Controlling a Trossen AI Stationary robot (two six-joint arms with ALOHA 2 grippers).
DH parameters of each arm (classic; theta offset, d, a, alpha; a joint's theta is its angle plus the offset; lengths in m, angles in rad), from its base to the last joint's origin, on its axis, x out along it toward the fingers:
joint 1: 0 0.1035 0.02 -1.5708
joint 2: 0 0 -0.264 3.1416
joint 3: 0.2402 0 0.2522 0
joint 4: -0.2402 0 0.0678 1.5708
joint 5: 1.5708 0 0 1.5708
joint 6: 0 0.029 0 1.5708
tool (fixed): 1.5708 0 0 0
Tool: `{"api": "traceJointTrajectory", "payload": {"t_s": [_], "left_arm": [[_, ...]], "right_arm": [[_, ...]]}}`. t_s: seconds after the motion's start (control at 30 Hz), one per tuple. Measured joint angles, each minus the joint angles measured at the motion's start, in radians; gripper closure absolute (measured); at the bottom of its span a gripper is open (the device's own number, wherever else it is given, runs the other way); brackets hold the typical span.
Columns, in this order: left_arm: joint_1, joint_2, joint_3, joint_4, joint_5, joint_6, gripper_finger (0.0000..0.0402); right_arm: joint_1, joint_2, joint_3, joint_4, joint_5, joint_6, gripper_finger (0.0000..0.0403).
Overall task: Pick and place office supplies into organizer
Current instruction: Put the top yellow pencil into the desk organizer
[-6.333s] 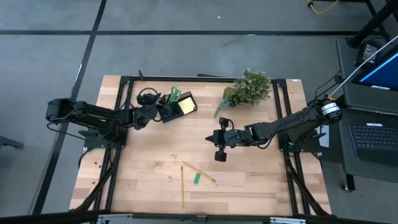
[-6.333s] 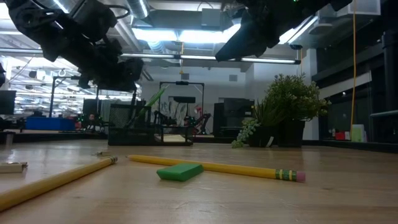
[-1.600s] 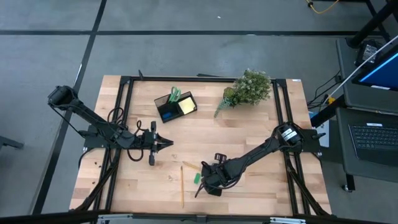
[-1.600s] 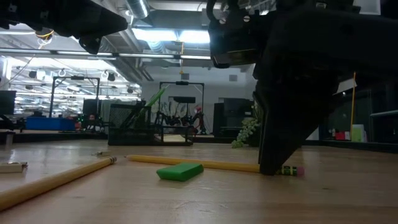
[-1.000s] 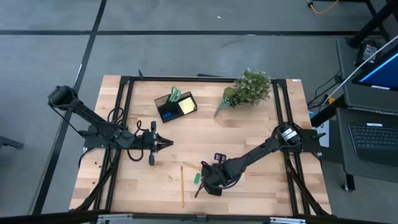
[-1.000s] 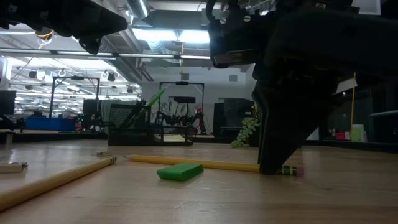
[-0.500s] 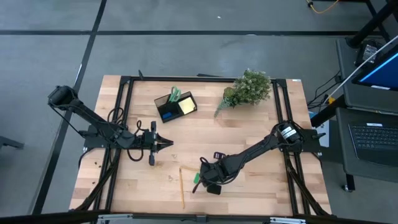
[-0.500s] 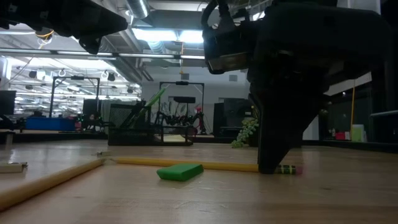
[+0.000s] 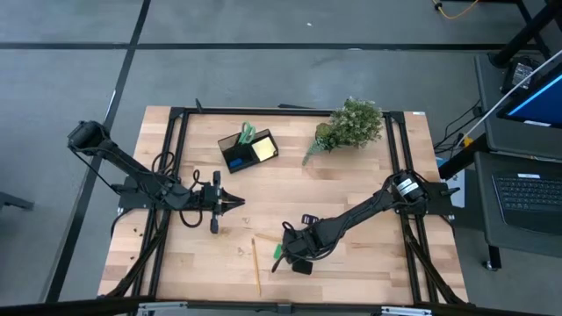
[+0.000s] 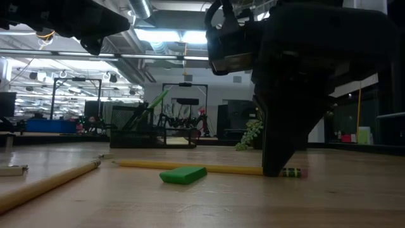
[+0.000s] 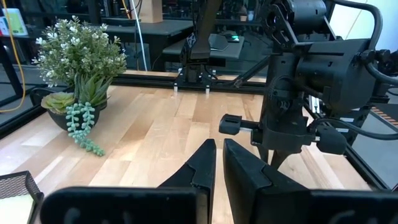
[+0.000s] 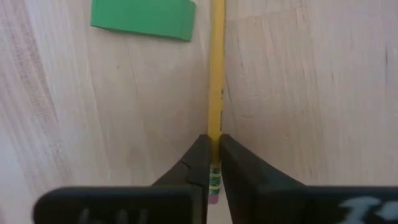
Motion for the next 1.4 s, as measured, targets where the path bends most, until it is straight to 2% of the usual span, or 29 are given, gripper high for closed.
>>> {"api": "traceJointTrajectory", "payload": {"t_s": [0.13,0.4,0.63,0.9,1.2,1.4], "left_arm": [[0.000,0.000,0.000,0.000,0.000,0.000,0.0374],[0.000,0.000,0.000,0.000,0.000,0.000,0.0376],[0.000,0.000,0.000,0.000,0.000,0.000,0.0375],[0.000,0.000,0.000,0.000,0.000,0.003,0.0376],[0.000,0.000,0.000,0.000,0.000,0.008,0.0373],[0.000,0.000,0.000,0.000,0.000,0.008,0.0375]], "right_arm": [[0.000,0.000,0.000,0.000,0.000,0.001,0.0390],[0.000,0.006,0.044,-0.030,-0.001,-0.019,0.0375],[-0.011,0.010,0.124,-0.102,-0.001,-0.049,0.0396],[-0.029,0.007,0.183,-0.193,0.026,-0.050,0.0397],[-0.032,0.006,0.183,-0.139,-0.008,-0.085,0.0391],[-0.039,0.005,0.184,-0.038,-0.008,-0.205,0.0355]]}}
